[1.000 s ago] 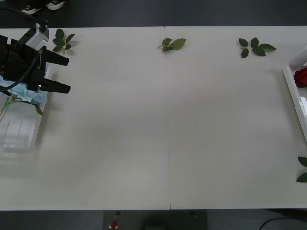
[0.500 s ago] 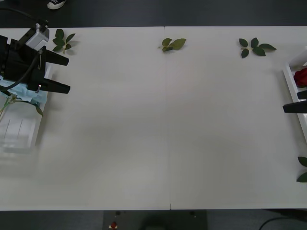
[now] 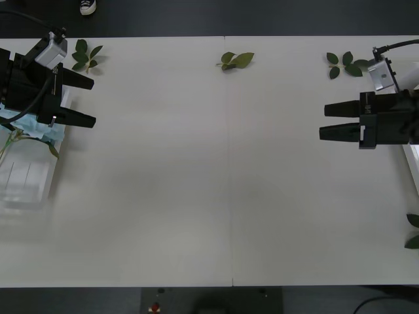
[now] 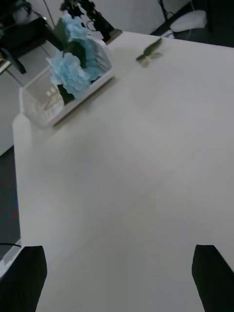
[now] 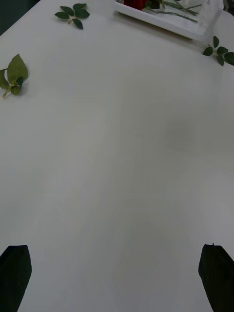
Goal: Put the red flowers into the right box and the blue flowers into the left box
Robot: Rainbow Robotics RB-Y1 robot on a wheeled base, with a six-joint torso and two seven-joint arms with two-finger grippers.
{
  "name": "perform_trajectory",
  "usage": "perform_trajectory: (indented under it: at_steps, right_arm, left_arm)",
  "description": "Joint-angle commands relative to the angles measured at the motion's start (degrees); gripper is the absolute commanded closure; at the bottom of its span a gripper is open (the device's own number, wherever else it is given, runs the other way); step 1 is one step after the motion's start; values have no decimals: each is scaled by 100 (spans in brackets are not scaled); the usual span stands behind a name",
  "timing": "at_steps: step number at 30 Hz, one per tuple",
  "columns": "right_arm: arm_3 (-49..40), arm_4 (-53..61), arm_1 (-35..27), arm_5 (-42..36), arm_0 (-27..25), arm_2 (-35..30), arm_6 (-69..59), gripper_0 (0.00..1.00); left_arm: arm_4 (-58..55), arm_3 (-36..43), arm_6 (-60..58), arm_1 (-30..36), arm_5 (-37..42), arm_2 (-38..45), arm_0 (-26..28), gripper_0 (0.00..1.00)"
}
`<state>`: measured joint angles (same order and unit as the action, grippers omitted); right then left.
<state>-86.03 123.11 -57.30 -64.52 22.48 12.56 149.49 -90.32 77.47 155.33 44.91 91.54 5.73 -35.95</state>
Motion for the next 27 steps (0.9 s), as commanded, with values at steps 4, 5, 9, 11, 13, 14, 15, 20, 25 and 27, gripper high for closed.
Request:
perform_trajectory:
  at_steps: [4, 5, 9, 11, 13, 14, 15, 20, 25, 27]
  right_arm:
    - [-71, 11, 852, -228, 415, -8, 551, 13]
    - [-63, -85, 1001, -324, 486, -8, 551, 13]
    - [-71, -402, 1371, -579, 749, -8, 551, 13]
    - [-71, -498, 1467, -641, 864, 1, 551, 13]
    - [-71, -516, 1555, -676, 969, 45, 551, 13]
    - [-63, -516, 1581, -667, 995, 72, 551, 13]
    - [-71, -516, 1634, -658, 1048, 142, 551, 13]
    - [-63, -507, 1696, -395, 1198, 432, 551, 13]
    - [-63, -525, 1731, -184, 1312, 546, 551, 13]
    - [-63, -551, 1757, -166, 1338, 546, 551, 13]
  left_arm:
    - [-3, 101, -33, 150, 13, 112, -141, 0]
    - [-3, 101, -33, 150, 13, 112, -141, 0]
    - [-3, 101, -33, 150, 13, 112, -141, 0]
    - [-3, 101, -33, 150, 13, 112, -141, 0]
    - [-3, 101, -33, 150, 13, 112, -141, 0]
    - [-3, 101, -33, 150, 13, 112, -141, 0]
    - [-3, 101, -33, 150, 13, 112, -141, 0]
    - [-3, 101, -33, 150, 13, 112, -141, 0]
    - [-3, 101, -33, 150, 13, 112, -141, 0]
    - [-3, 101, -33, 150, 13, 112, -141, 0]
